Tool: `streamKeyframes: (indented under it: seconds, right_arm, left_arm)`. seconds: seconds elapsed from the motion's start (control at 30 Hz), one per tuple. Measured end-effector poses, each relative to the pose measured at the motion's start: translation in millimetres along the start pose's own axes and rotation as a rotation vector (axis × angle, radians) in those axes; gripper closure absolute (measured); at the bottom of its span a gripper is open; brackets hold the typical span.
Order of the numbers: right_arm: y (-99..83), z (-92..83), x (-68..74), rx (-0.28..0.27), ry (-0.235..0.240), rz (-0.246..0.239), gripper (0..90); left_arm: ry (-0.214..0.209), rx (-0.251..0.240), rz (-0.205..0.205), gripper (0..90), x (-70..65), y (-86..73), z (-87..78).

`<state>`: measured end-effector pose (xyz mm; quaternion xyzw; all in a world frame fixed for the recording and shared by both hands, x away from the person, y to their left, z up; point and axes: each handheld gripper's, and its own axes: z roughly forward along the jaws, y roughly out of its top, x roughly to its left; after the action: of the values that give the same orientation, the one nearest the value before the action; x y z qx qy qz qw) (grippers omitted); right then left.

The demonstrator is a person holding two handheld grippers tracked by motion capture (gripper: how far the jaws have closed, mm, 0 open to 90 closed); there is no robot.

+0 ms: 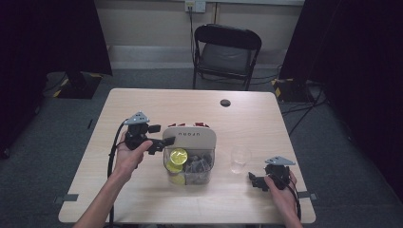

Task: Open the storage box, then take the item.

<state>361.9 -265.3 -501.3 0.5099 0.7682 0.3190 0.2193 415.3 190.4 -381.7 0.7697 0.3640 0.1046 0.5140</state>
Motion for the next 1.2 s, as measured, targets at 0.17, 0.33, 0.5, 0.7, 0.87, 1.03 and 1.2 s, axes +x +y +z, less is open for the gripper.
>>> streamKeyframes:
  seconds: [0.17,0.33,0.5,0.7,0.87,1.03,1.2]
  right_arm:
    - [-0.1,-0.3,-0.3,0.001,0.002,-0.002,1.4]
    - [1.3,-2.2,-2.6,-0.018,-0.006,0.015,15.0]
    - [3.2,-6.1,-1.8,-0.032,0.005,-0.016,14.9]
    - [4.6,-11.6,1.1,-0.044,0.031,-0.03,14.8]
    - [4.3,-18.0,2.7,-0.048,0.07,-0.019,14.8]
    - [8.1,-26.4,2.5,-0.067,0.102,0.002,16.9]
    - [12.8,-33.8,5.8,-0.076,0.139,0.012,19.8]
  left_arm:
    - [-0.002,0.005,0.005,15.6,-0.7,0.9,0.8]
    - [-0.016,0.014,-0.008,15.5,3.0,-1.5,1.3]
    - [-0.02,0.018,-0.007,15.3,2.0,-1.9,3.0]
    - [-0.022,0.023,-0.005,15.1,2.3,-0.8,3.4]
    - [-0.02,0.027,-0.001,15.1,1.1,-0.1,4.2]
    - [-0.022,0.027,0.0,15.0,0.3,0.4,5.5]
    - [-0.018,0.034,0.003,15.1,0.8,0.2,4.8]
